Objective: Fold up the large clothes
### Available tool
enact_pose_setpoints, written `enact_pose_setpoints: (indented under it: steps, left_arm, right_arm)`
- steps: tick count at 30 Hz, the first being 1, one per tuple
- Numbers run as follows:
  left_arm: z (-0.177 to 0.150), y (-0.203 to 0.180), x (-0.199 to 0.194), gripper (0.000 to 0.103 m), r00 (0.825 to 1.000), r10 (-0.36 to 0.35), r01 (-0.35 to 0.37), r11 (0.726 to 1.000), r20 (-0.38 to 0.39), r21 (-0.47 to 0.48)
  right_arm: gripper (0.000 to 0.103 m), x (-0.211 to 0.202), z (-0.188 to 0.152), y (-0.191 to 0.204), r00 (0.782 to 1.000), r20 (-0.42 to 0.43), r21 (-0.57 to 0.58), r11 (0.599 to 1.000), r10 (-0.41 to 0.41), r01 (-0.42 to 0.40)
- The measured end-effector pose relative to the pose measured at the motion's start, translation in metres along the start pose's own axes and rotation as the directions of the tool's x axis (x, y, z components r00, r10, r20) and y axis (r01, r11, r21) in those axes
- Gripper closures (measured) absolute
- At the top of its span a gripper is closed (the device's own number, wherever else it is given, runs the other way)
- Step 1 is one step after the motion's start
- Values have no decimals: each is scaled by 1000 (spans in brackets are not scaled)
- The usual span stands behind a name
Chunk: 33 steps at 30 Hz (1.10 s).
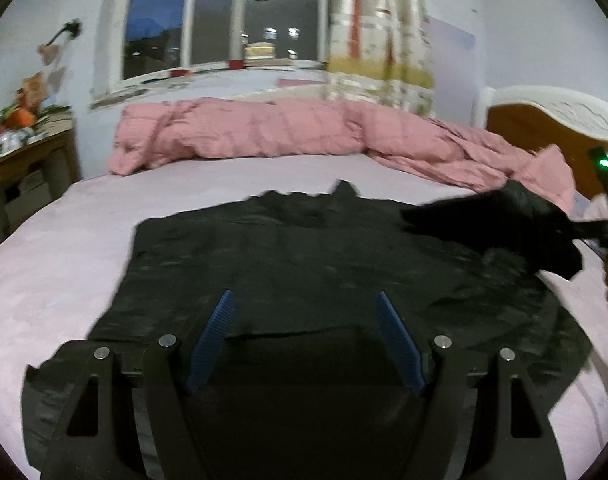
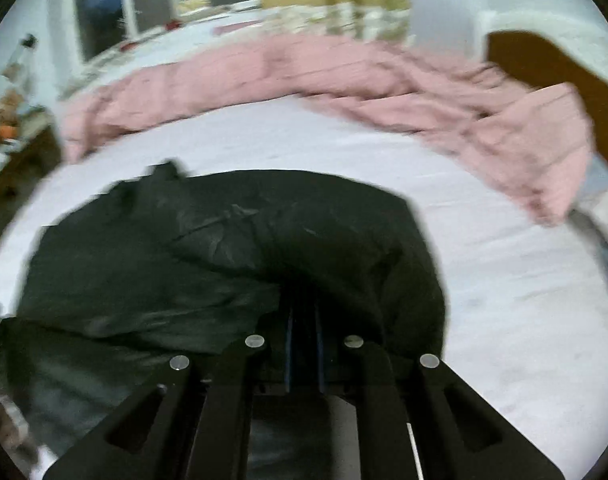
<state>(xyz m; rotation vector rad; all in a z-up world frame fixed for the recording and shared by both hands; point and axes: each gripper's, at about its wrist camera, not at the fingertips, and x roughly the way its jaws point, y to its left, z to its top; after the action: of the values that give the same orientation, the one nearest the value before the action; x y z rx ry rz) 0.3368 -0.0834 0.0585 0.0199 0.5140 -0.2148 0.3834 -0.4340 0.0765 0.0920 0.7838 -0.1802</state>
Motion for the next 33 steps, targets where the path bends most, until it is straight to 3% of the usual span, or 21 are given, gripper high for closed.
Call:
enact_pose_setpoints:
  steps: [3,7,8,10,13,17,19,20,22,23,25,28,30,33]
  left_arm:
    - [8,-28,8,31,1000,9,-8,999,-25,44]
    - [20,-71,32,31,998,31,-22,988,-61,153]
    - [25,-83,41,31,996,24,-8,981,-81,194]
    - [35,-108,65,31,979,-55,104,964,-196,246]
    - [54,-140,91,30,953,-149,208,956,-264,209]
    - [80,-178,140,30,936,-200,243,962,-290,124]
    - [93,-195,172,30,920,-235,269,961,-314,69]
    - [98,-203,188,30,917,-234,270,960,-324,72]
    - [104,-216,220,32,924,-159,206,973,-348,101]
    - [109,-218,236,32,911,-171,213,974,-376,73]
    - [114,-216,258,32,864,-294,298,953,-410,-56]
    - [115,-212,273,33,834,-405,353,913,-374,-202]
    - [113,-216,282,37,800,-459,395,888,-387,-235]
    - [109,-231,287,47,799,-435,395,900,-416,-182]
  right_arm:
    - [94,8,-2,-31,998,-27,84,995,-57,59]
    - [94,34,-7,-62,994,-107,99,995,-17,28]
    - [94,39,-10,-70,993,-118,103,994,-12,25]
    - [94,48,-14,-83,990,-138,153,988,-12,33]
    - [94,52,-24,-105,988,-155,199,980,10,22]
    - [94,55,-26,-114,986,-160,226,974,43,-6]
    - [94,58,-28,-118,985,-171,245,970,33,10]
    - [94,58,-29,-119,984,-179,236,971,14,29]
    - [94,57,-31,-117,981,-191,198,977,-44,83]
    - [94,58,-30,-117,979,-196,188,978,-49,87]
    - [94,57,-30,-119,982,-190,205,978,-10,49]
    - [94,54,-29,-127,983,-181,258,966,41,7]
    - [92,50,-27,-131,985,-164,264,965,44,1]
    - [84,44,-26,-137,989,-149,275,960,-2,43]
